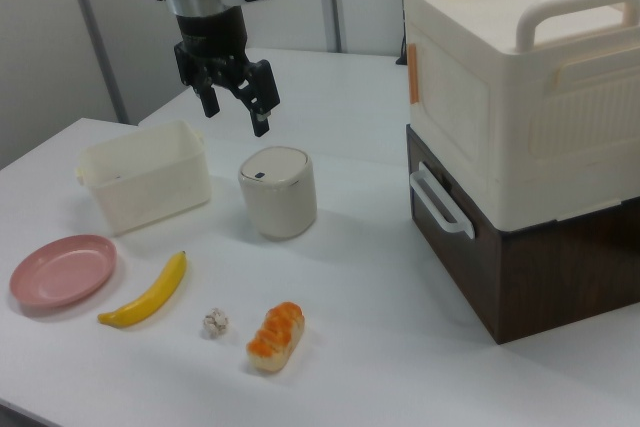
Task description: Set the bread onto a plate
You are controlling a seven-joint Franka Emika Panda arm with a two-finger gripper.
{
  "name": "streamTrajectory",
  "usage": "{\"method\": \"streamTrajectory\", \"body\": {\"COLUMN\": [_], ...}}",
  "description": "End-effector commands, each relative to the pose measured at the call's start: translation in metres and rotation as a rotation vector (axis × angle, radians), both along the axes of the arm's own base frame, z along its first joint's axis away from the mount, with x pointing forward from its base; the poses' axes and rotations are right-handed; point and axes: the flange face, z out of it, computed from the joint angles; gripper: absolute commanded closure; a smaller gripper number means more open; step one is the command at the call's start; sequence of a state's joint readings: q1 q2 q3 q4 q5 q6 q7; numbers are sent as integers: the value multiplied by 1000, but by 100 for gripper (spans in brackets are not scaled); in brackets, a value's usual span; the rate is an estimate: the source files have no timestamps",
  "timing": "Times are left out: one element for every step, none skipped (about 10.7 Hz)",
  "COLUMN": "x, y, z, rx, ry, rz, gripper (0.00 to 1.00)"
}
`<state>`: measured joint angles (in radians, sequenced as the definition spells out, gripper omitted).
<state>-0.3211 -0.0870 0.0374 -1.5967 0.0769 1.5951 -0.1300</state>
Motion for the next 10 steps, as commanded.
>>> {"method": "streamTrajectory", "body": {"x": [-7,-7,-6,-6,-6,-5,-6,-7,-8,-7], "y": [-1,-1,0,1,1,0,-5,-10,-10,-6], "z": [0,1,8,9,9,9,9,8,8,7], "rx": [23,15,12,10,10,5,16,19,8,2], "ry": [32,38,24,23,23,19,12,14,20,29], "rz": [20,25,25,25,28,33,34,25,32,38], "gripper": [0,0,0,0,0,0,0,0,0,0]}}
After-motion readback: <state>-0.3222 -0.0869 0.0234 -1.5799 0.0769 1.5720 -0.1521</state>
